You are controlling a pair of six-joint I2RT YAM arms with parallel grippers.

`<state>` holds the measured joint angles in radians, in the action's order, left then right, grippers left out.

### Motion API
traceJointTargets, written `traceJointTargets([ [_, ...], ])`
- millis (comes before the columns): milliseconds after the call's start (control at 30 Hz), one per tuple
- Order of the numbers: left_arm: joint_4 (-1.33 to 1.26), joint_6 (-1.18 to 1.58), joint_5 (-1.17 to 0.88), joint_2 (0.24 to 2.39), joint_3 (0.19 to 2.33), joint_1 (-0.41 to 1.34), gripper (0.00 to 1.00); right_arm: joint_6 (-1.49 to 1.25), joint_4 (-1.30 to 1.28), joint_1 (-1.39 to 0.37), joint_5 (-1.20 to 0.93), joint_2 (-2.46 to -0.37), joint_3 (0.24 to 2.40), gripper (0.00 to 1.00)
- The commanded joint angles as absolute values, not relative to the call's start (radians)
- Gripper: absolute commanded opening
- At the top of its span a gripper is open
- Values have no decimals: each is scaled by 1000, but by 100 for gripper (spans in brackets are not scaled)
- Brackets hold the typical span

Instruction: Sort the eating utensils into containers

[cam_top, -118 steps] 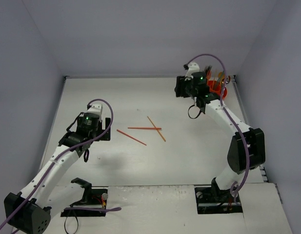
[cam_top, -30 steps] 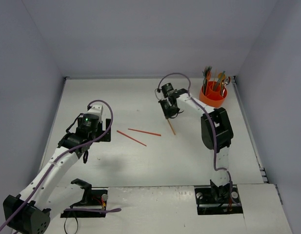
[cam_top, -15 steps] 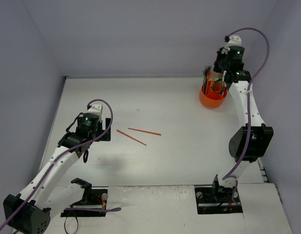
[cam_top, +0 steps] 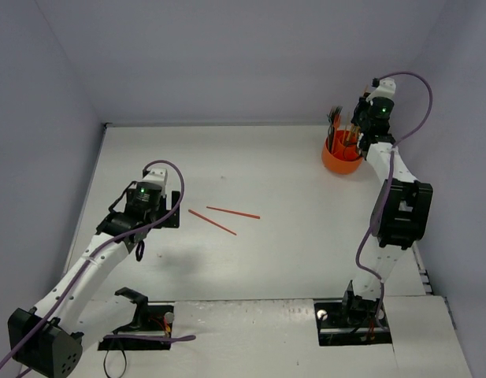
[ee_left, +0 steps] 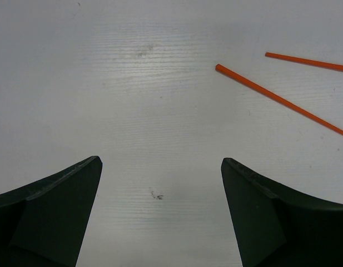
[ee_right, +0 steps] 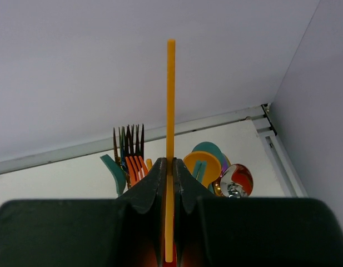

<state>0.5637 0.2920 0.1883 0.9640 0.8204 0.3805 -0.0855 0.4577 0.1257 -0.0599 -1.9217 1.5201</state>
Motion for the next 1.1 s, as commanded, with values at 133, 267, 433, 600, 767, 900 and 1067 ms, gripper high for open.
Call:
traceJointTargets([
  [133,532,284,206,990,861,385,87,-123,739,133,-28,-1947,1464,0],
  [267,534,284,201,990,861,385,87,-129,771,132,-25,-1930,1400,3],
  [433,532,284,190,989,862,385,87,-124,772,122,-47,-1859,1332,19],
  [600,523,282,168,977,862,385,87,-117,710,93,-96,-1733,1301,34],
  [767,519,278,134,965,864,385,87,-75,484,35,-146,-1600,1333,44],
  [900,515,278,135,942,862,385,87,13,231,-71,-254,-1561,1392,49],
  [1067,515,278,137,924,861,386,87,86,-77,-244,-383,-1595,1437,52],
])
